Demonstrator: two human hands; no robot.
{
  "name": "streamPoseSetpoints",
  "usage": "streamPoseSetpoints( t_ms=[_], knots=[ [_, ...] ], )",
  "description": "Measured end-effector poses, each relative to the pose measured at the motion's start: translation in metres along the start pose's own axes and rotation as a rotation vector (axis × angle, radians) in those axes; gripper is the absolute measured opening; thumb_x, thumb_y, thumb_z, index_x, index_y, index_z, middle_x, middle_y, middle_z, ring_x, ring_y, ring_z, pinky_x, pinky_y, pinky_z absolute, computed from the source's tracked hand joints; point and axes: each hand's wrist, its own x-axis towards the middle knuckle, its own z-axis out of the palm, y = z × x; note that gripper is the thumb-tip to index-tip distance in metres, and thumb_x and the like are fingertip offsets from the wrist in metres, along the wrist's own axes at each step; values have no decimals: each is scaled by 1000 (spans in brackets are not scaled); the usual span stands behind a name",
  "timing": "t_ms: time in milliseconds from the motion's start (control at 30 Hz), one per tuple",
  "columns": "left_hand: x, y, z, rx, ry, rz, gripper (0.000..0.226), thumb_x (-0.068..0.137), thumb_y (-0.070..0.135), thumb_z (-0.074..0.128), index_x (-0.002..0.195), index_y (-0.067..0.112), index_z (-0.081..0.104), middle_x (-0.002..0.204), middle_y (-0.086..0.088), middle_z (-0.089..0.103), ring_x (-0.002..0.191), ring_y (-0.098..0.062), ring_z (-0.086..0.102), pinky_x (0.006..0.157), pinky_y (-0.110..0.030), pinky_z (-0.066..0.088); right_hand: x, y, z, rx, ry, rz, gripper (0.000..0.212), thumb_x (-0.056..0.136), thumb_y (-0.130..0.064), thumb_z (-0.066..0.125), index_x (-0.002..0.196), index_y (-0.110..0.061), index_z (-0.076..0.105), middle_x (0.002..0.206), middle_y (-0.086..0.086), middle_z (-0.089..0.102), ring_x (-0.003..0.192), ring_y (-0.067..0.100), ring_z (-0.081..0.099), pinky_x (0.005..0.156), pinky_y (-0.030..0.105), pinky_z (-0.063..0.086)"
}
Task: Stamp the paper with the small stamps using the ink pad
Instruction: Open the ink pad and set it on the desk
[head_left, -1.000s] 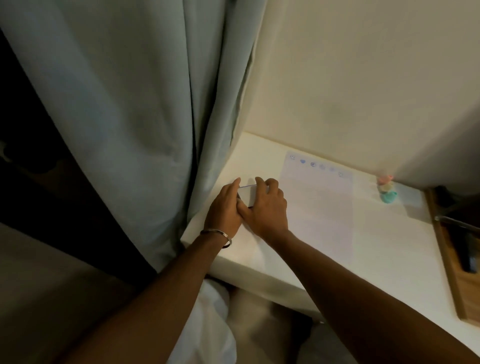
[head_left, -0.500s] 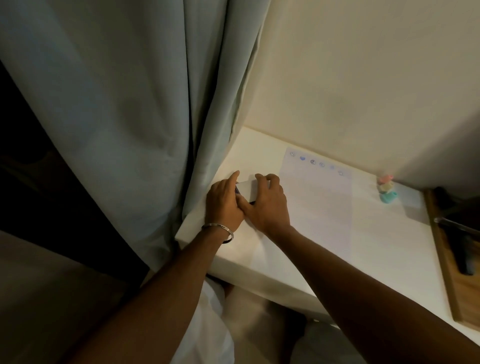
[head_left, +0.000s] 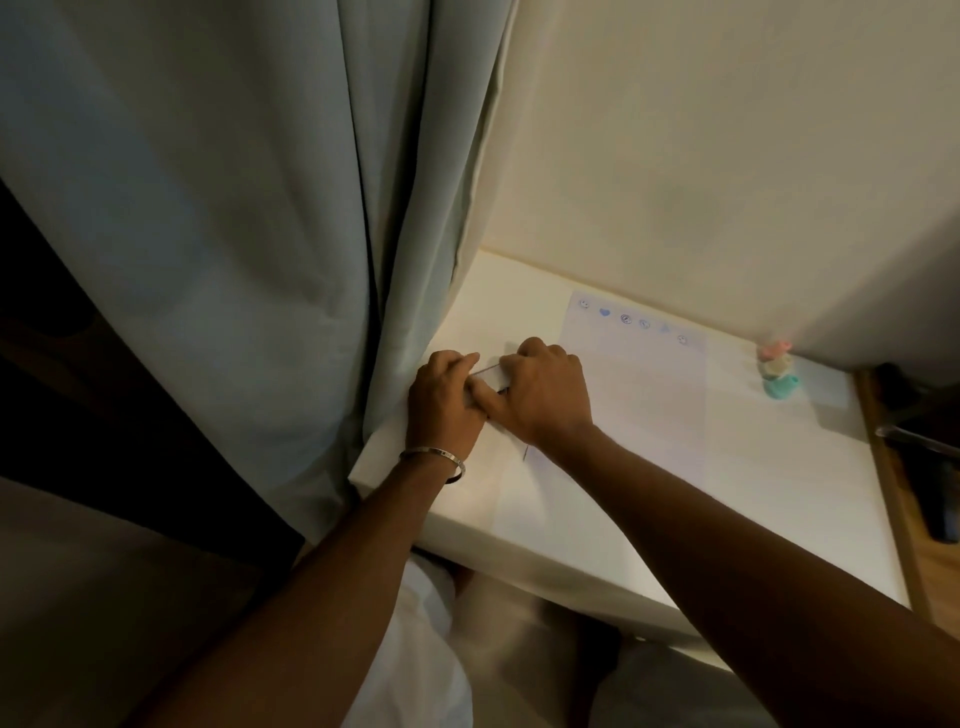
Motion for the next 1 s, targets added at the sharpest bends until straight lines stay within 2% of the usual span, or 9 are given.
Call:
streamPoseSetpoints(
  t_ms=[100,167,267,333,467,567,667,833,1000],
  knots=[
    [2,2,-1,-94,31,-55,35,87,16,65,121,16,59,118,-5,64,106,-20,60,89,-28,50,8,-1,-5,-42,-1,-25,63,89,-70,36,59,-19,57,67,1,51,64,21,47,64,33,34],
    [3,5,-2,-112,53,-77,25,86,18,66,112,17,62,111,-2,68,99,-18,62,80,-20,47,13,-2,-6,-59,-12,-36,66,89,-72,32,59,-18,57,65,1,51,64,20,48,63,32,32],
    [5,8,-3,-99,88,-110,10,85,21,68,93,17,64,94,2,69,81,-10,59,65,-4,38,16,-2,-7,-36,-27,-20,78,85,-80,24,87,-18,72,85,2,65,77,21,57,72,34,42],
    [7,9,-3,-105,109,-144,8,85,22,69,87,19,61,86,10,64,75,-5,55,59,1,30,12,-1,-5,55,29,19,81,84,-83,25,114,-20,67,109,2,67,95,22,60,83,36,44],
    [12,8,-1,-100,126,-240,15,89,31,63,91,17,59,89,6,64,75,-9,54,61,-16,41,-9,8,8,253,202,105,75,88,-73,35,141,-20,40,140,6,49,120,24,52,96,39,49],
    [16,8,-1,-112,137,-253,15,88,28,64,91,15,59,91,1,68,75,-10,56,59,-15,39,-32,16,22,303,219,177,71,89,-63,48,143,-18,35,138,6,49,119,22,54,95,38,53],
    [19,7,-1,-124,134,-263,16,89,27,64,92,12,59,94,-3,70,78,-14,61,56,-14,40,-51,20,32,310,170,223,84,83,-71,54,145,-19,31,141,4,50,125,21,50,100,35,45],
    [23,8,0,-87,124,-249,22,90,25,63,106,10,63,106,-8,71,94,-25,68,68,-26,50,-58,11,38,251,160,220,102,72,-88,46,147,-22,27,142,1,48,128,21,46,106,39,37],
    [25,11,-1,-89,118,-268,49,90,23,63,135,13,48,126,-11,64,109,-27,65,86,-39,55,-54,4,42,310,178,245,96,73,-79,57,145,-22,29,138,1,51,125,20,50,106,36,38]
  ],
)
